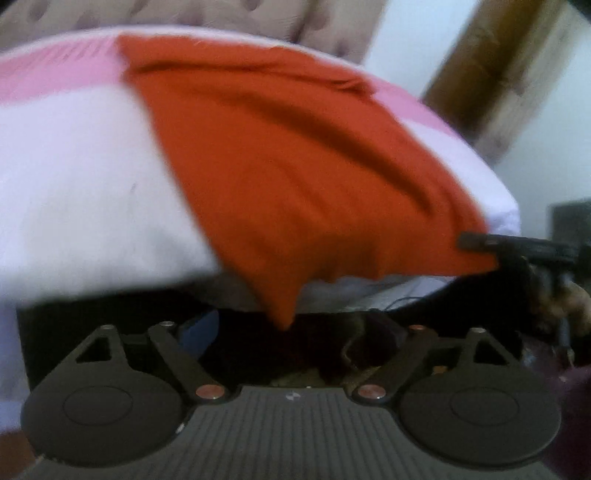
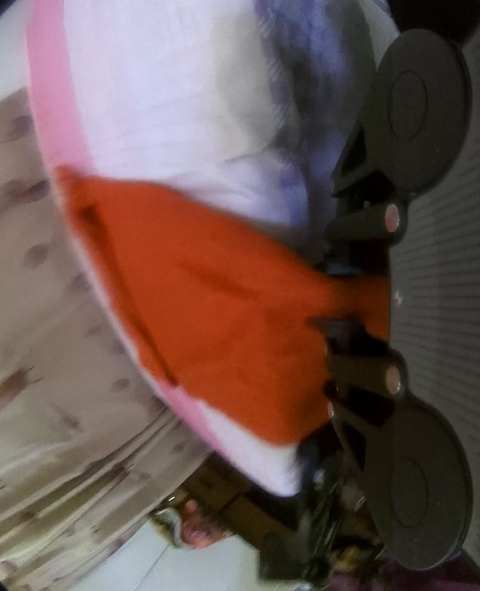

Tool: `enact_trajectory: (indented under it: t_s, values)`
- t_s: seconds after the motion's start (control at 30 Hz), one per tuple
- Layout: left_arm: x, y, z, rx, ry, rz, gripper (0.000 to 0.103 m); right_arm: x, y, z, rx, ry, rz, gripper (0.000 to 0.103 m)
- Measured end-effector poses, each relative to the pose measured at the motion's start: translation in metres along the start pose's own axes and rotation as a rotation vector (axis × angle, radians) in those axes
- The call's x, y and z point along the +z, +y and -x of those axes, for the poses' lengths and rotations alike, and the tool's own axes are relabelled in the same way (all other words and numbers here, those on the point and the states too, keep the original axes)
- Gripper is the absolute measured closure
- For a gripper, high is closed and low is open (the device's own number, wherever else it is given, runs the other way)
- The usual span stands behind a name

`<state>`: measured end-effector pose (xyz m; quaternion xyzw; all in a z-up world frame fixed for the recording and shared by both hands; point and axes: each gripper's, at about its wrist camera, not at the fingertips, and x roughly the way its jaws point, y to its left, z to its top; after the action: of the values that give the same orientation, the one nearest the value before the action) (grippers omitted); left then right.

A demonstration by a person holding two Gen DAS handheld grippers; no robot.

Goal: Fold small clothes

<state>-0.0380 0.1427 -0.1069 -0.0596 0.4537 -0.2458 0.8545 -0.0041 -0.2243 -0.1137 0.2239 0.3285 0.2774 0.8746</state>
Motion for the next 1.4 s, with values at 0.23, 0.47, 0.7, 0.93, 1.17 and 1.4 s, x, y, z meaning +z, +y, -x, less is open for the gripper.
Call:
enact_trajectory:
  t_s: [0.23, 0.47, 0.7, 0.93, 1.17, 1.4]
  values:
    - [0.01, 0.024, -0.014, -0.036, -0.137, 0.235, 0.002, -0.007, -0.005, 0.016, -0.01, -0.062, -0.052, 0.082]
    - [0.005, 0.024, -0.043, -0.069, 0.001, 0.239, 0.099, 0.002, -0.017, -0.002, -0.081, -0.03, -0.122, 0.028]
    - [0.007, 0.009, 0.011, -0.005, -0.097, 0.102, 0.099, 0.004, -0.02, -0.025, -0.053, 0.058, -0.108, 0.086]
    - [0.008, 0.007, 0.061, -0.047, -0.205, 0.062, 0.099, 0.0, 0.008, 0.036, 0.106, -0.12, -0.102, 0.09]
    - [-0.007, 0.02, 0.043, -0.062, -0.134, 0.076, 0.099, -0.003, 0.007, 0.029, 0.112, -0.127, -0.138, 0.09]
    - [-0.006, 0.025, 0.038, -0.073, -0.114, 0.058, 0.099, -0.007, -0.006, 0.017, -0.002, -0.08, -0.188, 0.08]
